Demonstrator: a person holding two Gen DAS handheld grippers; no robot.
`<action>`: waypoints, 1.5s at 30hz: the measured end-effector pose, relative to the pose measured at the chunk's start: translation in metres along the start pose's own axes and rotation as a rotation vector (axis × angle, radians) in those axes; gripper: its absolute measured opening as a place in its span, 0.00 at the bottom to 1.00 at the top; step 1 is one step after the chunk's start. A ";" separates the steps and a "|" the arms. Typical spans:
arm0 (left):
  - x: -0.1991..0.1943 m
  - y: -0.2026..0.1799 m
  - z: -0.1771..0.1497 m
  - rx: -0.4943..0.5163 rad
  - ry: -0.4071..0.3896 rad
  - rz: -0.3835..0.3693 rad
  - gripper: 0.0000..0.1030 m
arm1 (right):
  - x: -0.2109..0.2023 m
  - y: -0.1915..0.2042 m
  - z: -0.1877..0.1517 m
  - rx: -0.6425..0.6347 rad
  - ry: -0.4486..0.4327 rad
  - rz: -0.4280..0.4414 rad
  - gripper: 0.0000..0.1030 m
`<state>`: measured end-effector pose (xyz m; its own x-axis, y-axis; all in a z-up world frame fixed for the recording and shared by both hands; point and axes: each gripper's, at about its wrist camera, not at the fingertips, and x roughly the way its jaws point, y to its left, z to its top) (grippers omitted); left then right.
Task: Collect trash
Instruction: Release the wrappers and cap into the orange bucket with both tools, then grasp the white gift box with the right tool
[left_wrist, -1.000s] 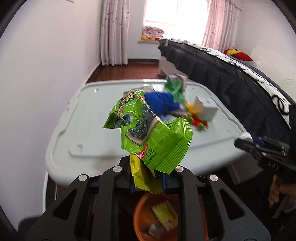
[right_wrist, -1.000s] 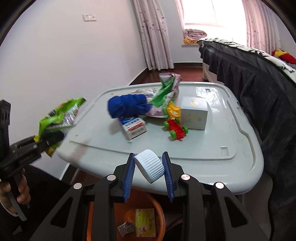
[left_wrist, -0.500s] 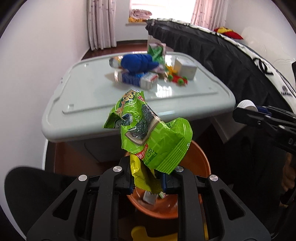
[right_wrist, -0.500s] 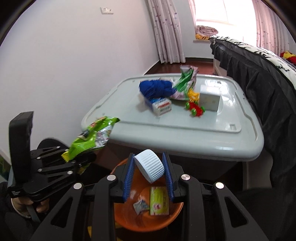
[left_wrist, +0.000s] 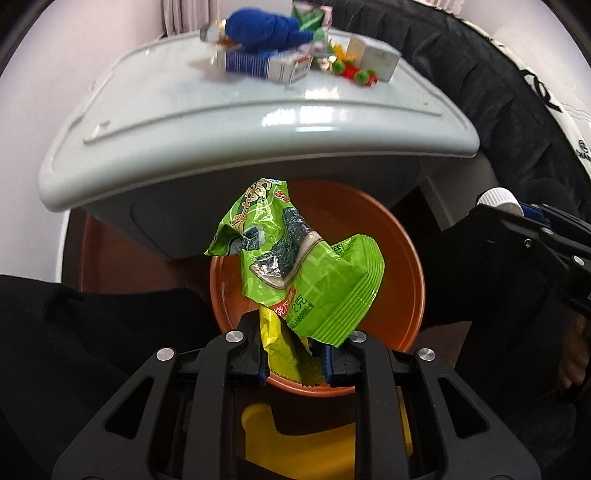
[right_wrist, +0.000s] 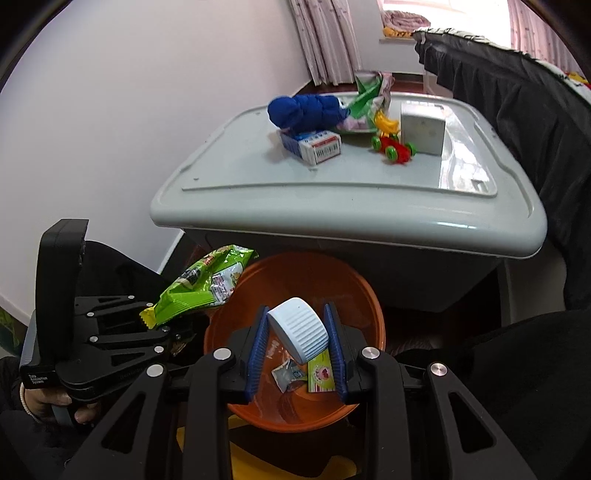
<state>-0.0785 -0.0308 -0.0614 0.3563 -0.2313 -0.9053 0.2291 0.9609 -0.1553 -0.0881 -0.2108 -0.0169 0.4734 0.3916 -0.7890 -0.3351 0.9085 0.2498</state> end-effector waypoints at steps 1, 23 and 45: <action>0.003 0.001 -0.001 -0.004 0.011 -0.001 0.19 | 0.002 0.000 0.000 0.001 0.005 0.002 0.30; -0.009 0.002 0.002 -0.002 -0.045 0.060 0.85 | -0.002 0.000 0.000 -0.001 -0.028 -0.001 0.61; -0.024 0.005 0.016 0.005 -0.120 0.057 0.86 | -0.013 -0.036 0.019 0.111 -0.100 -0.025 0.61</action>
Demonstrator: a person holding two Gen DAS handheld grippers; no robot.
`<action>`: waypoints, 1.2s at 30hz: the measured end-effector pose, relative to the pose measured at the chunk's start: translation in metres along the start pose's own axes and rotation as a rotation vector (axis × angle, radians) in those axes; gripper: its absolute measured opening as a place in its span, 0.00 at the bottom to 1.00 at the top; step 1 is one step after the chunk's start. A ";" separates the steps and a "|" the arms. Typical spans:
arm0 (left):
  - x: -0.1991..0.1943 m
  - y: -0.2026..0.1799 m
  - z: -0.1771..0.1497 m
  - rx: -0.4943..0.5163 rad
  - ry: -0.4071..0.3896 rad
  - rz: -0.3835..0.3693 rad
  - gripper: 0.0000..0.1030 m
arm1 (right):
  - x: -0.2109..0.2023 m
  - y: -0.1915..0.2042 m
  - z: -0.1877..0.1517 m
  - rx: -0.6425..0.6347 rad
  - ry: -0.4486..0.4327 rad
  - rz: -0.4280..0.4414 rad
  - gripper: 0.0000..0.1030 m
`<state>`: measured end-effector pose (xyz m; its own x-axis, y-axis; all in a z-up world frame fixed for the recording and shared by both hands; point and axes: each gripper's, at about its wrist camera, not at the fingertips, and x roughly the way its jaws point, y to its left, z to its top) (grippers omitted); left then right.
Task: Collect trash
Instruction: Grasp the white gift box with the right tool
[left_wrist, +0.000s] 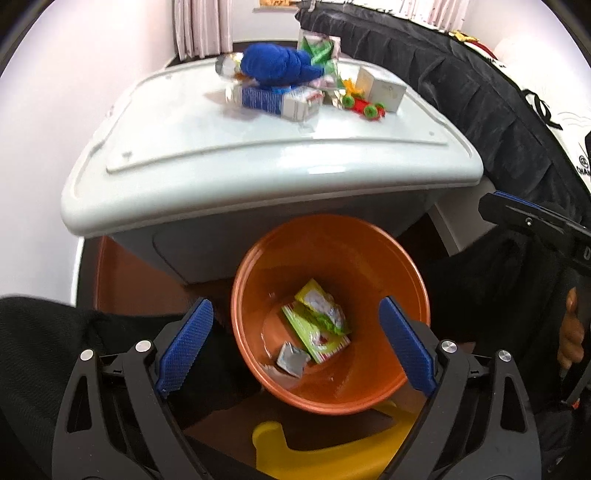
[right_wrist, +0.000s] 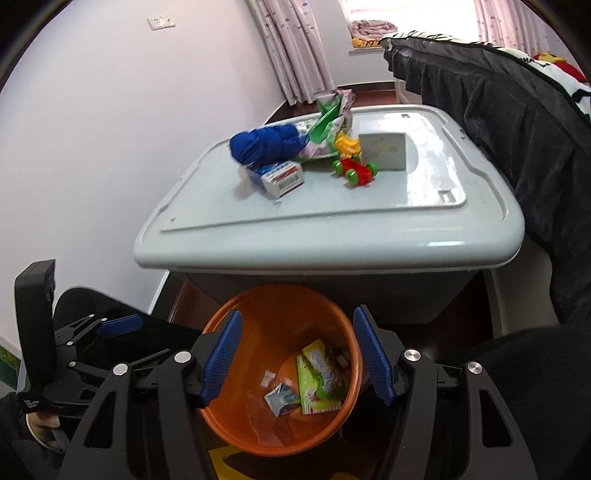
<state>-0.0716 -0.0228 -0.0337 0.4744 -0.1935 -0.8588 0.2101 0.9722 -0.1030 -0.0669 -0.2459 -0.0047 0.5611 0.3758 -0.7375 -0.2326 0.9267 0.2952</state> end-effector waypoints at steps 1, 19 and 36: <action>-0.001 0.001 0.004 0.003 -0.016 0.008 0.86 | 0.000 -0.002 0.004 0.002 -0.004 -0.004 0.61; 0.013 0.010 0.098 0.056 -0.244 0.109 0.88 | 0.077 -0.054 0.151 0.029 -0.124 -0.192 0.79; 0.042 0.030 0.097 -0.003 -0.219 0.076 0.89 | 0.169 -0.084 0.187 0.132 -0.106 -0.302 0.63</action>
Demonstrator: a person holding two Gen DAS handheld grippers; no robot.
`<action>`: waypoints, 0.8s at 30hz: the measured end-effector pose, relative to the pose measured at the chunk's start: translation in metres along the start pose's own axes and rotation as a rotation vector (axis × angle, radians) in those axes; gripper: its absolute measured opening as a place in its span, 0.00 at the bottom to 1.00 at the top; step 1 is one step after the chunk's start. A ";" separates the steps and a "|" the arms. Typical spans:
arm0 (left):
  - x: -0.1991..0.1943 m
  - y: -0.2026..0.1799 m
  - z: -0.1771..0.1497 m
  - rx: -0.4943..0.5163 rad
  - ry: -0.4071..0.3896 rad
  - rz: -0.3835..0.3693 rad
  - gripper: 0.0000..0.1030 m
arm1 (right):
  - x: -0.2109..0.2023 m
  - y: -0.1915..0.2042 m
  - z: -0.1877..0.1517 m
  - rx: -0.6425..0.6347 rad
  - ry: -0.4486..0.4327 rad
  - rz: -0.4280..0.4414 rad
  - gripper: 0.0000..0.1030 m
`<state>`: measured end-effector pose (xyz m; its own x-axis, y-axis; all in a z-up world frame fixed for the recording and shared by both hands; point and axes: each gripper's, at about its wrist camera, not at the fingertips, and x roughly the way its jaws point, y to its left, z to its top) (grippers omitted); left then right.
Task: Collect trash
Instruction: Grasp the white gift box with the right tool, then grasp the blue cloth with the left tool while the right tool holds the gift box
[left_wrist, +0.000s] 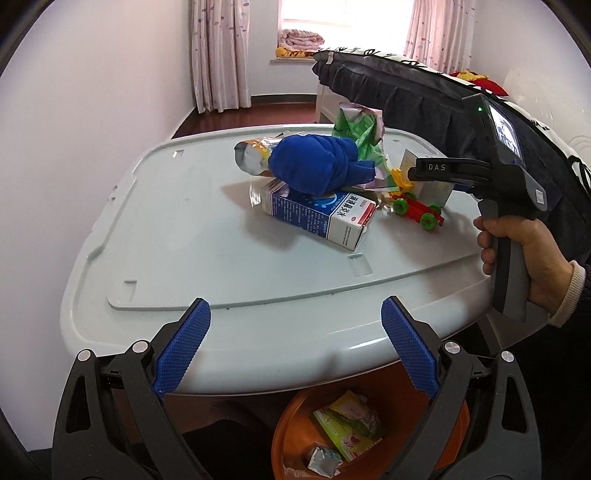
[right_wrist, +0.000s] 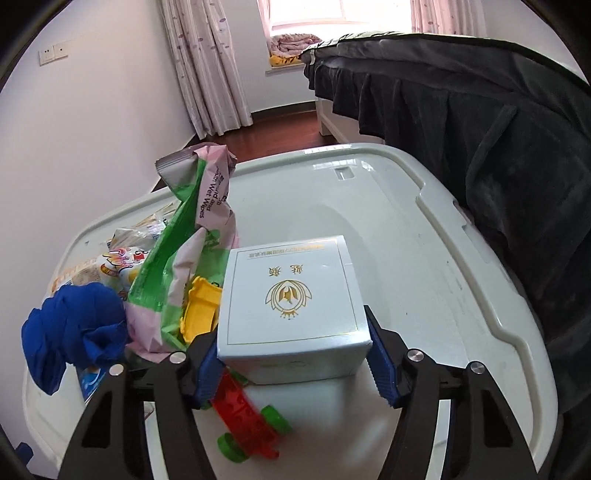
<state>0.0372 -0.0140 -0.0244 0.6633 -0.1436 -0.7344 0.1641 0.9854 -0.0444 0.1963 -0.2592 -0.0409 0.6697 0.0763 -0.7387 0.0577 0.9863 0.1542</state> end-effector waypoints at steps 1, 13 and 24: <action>0.000 0.000 -0.001 -0.002 0.001 -0.003 0.89 | 0.001 0.001 0.000 -0.009 -0.001 -0.001 0.63; -0.003 0.000 -0.001 -0.007 -0.003 -0.012 0.89 | -0.047 -0.011 0.008 0.024 -0.088 0.049 0.61; 0.006 -0.003 0.061 0.064 -0.051 -0.108 0.89 | -0.152 -0.025 -0.039 -0.010 -0.191 0.148 0.61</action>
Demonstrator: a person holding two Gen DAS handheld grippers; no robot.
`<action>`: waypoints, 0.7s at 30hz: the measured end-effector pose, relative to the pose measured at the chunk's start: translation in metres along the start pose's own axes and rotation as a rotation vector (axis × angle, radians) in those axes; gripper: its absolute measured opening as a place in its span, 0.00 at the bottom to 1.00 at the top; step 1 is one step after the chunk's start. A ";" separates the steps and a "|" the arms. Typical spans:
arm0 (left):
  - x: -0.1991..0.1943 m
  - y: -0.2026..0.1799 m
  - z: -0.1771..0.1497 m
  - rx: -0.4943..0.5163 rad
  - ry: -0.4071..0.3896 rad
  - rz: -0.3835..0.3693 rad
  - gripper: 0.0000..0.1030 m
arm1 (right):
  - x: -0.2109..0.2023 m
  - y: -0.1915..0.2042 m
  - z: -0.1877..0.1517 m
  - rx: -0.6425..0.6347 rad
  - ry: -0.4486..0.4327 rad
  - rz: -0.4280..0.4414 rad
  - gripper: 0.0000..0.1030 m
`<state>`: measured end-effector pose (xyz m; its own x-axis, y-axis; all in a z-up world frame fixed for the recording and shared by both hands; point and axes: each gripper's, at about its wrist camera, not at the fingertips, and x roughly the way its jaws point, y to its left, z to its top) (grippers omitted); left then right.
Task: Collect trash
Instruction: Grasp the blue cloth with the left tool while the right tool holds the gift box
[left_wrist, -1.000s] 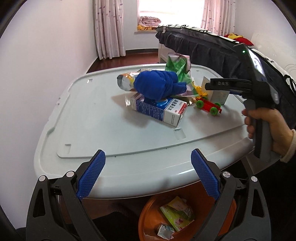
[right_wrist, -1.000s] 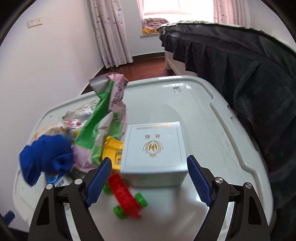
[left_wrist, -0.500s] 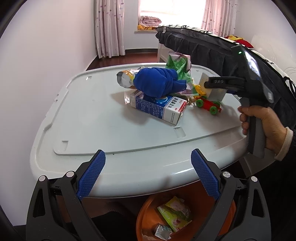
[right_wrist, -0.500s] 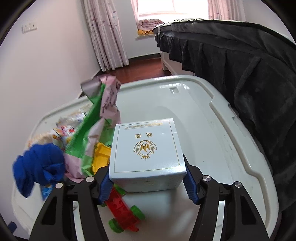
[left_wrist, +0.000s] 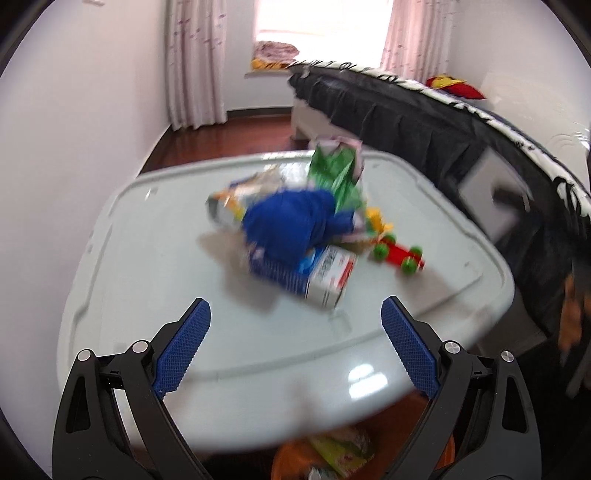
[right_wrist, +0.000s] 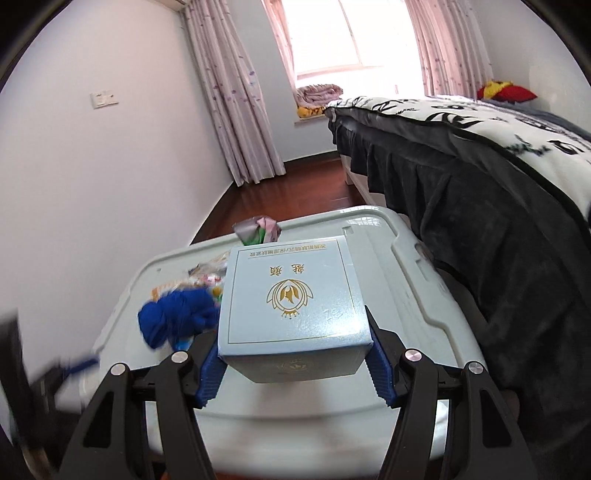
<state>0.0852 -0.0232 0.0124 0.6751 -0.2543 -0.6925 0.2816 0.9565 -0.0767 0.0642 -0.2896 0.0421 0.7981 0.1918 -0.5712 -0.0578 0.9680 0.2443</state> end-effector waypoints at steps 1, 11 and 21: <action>0.003 0.001 0.005 0.007 -0.006 -0.005 0.89 | -0.001 0.000 -0.005 -0.008 -0.002 -0.001 0.61; 0.059 0.026 0.058 0.089 0.041 -0.127 0.89 | 0.011 -0.009 -0.010 -0.005 0.008 -0.002 0.61; 0.082 0.011 0.068 0.308 0.038 -0.117 0.89 | 0.024 -0.006 -0.008 0.001 0.041 0.009 0.61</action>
<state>0.1899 -0.0435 0.0030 0.6014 -0.3488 -0.7188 0.5526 0.8314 0.0589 0.0788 -0.2896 0.0202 0.7726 0.2068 -0.6003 -0.0642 0.9661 0.2502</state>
